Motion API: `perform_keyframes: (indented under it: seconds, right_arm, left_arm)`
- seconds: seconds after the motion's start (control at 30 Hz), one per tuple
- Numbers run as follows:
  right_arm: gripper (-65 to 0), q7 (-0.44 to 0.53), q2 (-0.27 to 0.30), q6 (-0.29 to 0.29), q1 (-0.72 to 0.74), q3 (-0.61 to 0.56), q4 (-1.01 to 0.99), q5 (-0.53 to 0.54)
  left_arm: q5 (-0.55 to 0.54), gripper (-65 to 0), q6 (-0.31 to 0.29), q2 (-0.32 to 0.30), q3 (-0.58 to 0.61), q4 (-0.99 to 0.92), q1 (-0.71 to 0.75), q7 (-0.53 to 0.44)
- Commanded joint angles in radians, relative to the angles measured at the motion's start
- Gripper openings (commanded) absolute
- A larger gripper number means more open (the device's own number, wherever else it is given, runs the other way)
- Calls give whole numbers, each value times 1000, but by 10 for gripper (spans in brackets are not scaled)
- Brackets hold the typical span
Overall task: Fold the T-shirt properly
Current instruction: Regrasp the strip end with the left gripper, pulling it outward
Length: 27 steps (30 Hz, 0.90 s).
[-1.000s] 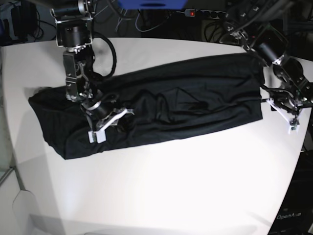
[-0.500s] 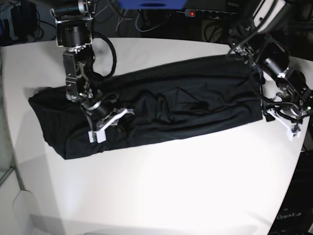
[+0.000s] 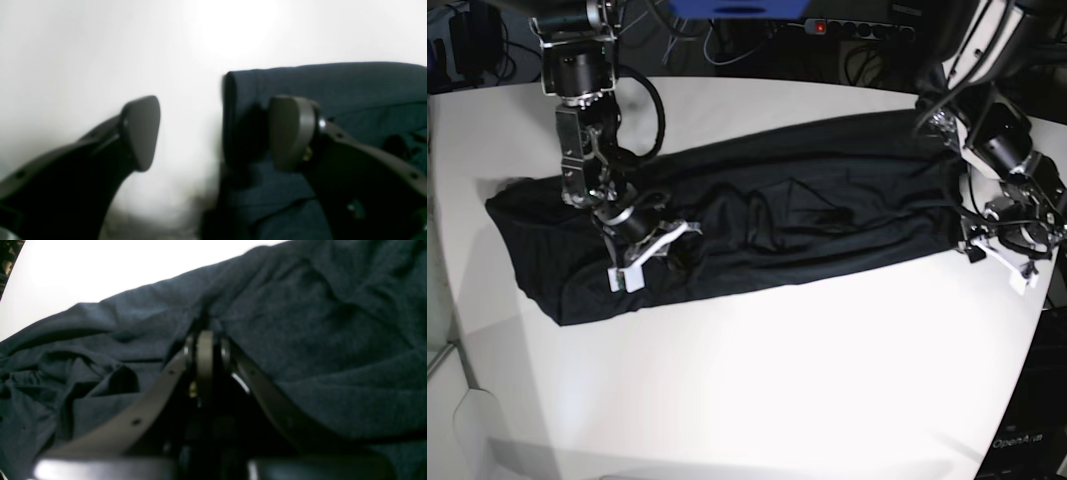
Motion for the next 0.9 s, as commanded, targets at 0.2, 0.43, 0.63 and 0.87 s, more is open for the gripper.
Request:
perform_keyframes:
  seconds: [0.2, 0.43, 0.63, 0.87]
  right_arm:
    - [-625, -132, 12, -82, -14, 3, -20, -82]
    - [-625, -132, 12, -82, -16, 3, -20, -82]
    - [-625, -132, 12, -82, -20, 4, -20, -82]
    - [-625, -132, 12, -83, -22, 6, -20, -82]
  left_arm:
    - [-15, -160, -1, -12, 3, 9, -18, 3]
    - [-21, -160, -1, -10, 42, -62, -22, -31]
    - [-21, -160, -1, -13, 46, -145, -23, -81]
    - [-21, -301, -1, -13, 48, -149, -18, -74]
